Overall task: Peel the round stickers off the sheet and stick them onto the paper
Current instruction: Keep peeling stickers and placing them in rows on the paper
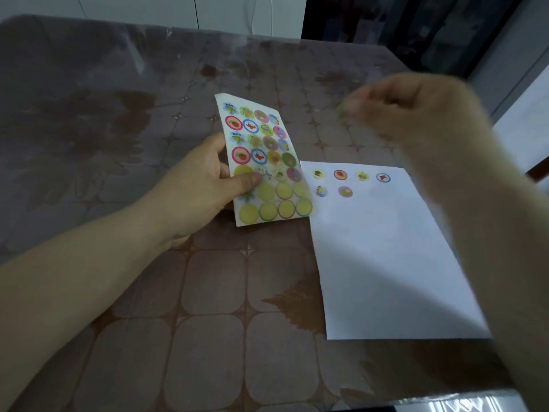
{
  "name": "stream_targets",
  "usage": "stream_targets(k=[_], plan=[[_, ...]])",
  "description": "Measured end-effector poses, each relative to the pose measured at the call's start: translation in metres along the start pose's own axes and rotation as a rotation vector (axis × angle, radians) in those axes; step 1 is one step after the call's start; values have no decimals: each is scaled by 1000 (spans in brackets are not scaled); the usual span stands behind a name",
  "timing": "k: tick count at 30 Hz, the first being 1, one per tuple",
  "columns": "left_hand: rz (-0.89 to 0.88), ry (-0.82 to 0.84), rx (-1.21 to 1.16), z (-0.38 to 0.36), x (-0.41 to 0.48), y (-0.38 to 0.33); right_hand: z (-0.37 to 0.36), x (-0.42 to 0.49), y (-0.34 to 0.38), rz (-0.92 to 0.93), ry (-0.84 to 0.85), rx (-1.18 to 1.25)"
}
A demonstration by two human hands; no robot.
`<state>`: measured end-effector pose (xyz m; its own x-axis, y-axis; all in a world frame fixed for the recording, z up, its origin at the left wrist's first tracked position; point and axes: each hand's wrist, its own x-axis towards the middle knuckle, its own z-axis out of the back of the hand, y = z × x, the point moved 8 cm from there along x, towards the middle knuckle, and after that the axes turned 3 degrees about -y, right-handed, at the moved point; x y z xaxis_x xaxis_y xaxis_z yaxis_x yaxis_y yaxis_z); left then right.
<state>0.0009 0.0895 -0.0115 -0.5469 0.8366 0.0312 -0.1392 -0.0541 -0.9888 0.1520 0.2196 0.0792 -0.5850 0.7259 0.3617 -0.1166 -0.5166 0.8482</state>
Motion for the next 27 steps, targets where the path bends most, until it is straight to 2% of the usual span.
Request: stream_targets(k=[6, 9, 14, 27], plan=[[12, -30, -63, 1, 2, 3, 29, 1, -56, -325, 275, -274], [12, -17, -61, 0, 1, 1, 23, -13, -83, -411, 252, -312], [19, 1, -18, -1, 0, 2, 21, -16, -95, -426, 124, -300], [24, 18, -2, -1, 1, 5, 17, -17, -95, -427, 120, -322]])
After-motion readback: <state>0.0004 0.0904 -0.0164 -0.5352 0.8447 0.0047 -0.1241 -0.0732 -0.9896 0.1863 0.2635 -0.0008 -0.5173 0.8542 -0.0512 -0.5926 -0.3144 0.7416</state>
